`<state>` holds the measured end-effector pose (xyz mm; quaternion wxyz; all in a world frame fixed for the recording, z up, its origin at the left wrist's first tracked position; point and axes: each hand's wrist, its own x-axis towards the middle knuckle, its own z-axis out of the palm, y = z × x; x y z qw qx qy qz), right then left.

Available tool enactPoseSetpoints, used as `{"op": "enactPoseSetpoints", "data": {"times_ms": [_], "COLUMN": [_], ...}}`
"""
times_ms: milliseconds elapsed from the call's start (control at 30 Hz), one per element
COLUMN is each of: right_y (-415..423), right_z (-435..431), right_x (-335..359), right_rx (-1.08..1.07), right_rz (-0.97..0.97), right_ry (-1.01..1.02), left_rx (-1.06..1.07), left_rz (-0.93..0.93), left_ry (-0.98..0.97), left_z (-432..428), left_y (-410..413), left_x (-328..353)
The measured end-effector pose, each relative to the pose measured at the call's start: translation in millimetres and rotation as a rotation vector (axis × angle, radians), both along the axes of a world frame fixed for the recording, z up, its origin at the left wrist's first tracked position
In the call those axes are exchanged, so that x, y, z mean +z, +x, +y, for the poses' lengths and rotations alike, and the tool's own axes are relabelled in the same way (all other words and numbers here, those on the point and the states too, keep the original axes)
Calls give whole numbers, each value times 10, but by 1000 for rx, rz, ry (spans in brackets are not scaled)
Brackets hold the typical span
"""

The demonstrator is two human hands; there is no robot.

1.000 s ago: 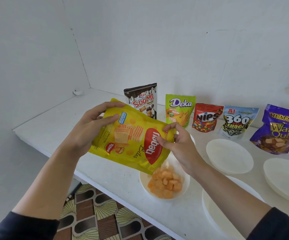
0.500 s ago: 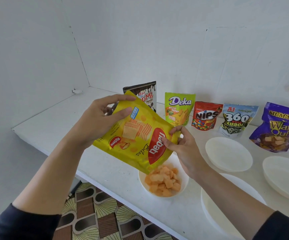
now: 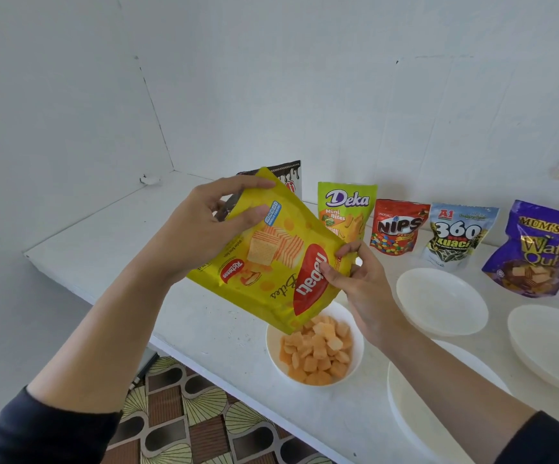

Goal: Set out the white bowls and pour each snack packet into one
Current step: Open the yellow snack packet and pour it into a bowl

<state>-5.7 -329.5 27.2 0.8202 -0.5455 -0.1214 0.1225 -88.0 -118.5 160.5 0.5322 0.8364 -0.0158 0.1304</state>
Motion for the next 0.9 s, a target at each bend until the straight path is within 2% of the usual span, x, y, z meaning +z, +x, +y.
{"op": "enactPoseSetpoints", "data": {"times_ms": [167, 367, 633, 700, 900], "right_y": [3, 24, 89, 102, 54], "right_z": [-35, -42, -85, -78, -32], "right_x": [-29, 5, -71, -50, -25], "right_rx": [9, 18, 40, 38, -98], "right_rz": [36, 45, 57, 38, -52], "right_ry": [35, 84, 122, 103, -91], "left_rx": [-77, -91, -139, -121, 28], "left_rz": [60, -37, -103, -122, -109], "left_ry": [71, 73, 397, 345, -106], "left_z": [9, -29, 11, 46, 132], "left_y": [8, 53, 80, 102, 79], "left_x": [15, 33, -28, -62, -509]}}
